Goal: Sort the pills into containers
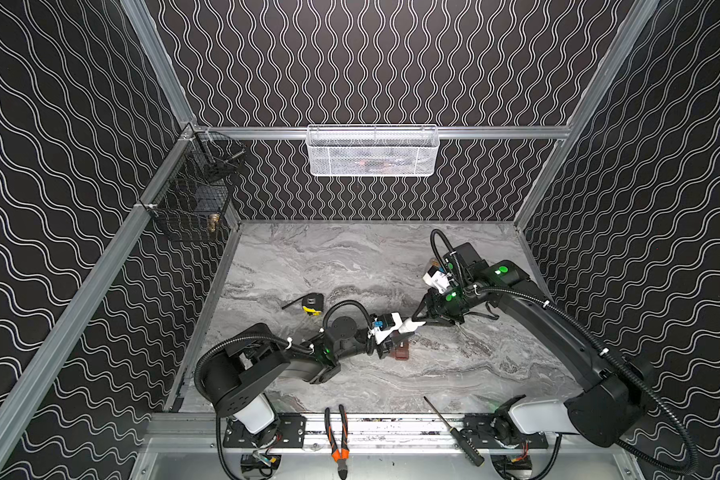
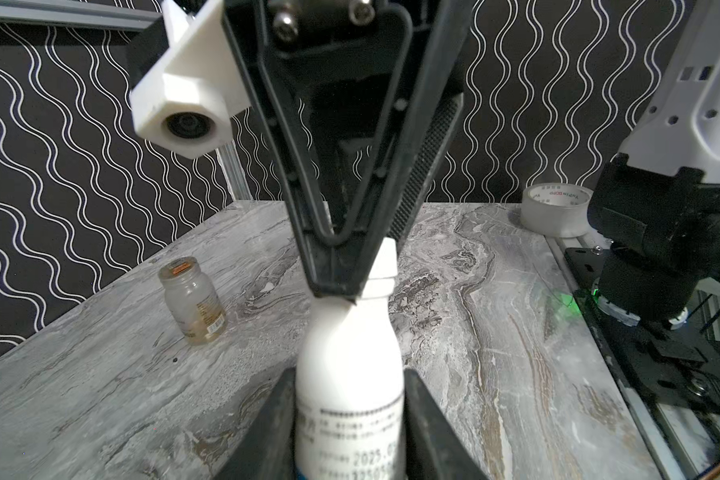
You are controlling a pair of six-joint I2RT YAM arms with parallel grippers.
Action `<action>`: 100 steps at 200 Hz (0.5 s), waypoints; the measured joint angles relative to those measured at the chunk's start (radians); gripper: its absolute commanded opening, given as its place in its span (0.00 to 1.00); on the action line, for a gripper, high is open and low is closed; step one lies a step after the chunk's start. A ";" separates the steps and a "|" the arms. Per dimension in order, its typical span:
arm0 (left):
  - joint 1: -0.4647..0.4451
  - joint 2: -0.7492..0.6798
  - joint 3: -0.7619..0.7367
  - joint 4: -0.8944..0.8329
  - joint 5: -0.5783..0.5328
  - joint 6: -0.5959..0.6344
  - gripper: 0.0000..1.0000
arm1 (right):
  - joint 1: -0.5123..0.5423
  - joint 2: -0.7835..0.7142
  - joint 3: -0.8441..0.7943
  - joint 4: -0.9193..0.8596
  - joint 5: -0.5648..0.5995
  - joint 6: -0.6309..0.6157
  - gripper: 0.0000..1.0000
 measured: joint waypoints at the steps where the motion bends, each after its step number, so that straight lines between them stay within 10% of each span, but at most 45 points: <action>1: 0.000 0.000 0.000 0.000 0.000 0.000 0.30 | 0.000 0.000 0.000 0.000 0.000 0.000 0.29; 51: 0.000 0.016 -0.002 0.020 -0.001 0.000 0.25 | 0.000 -0.007 0.000 0.007 -0.003 0.003 0.63; 100: 0.000 0.051 -0.049 0.122 -0.118 0.033 0.17 | 0.000 -0.020 0.011 0.044 0.007 0.070 0.62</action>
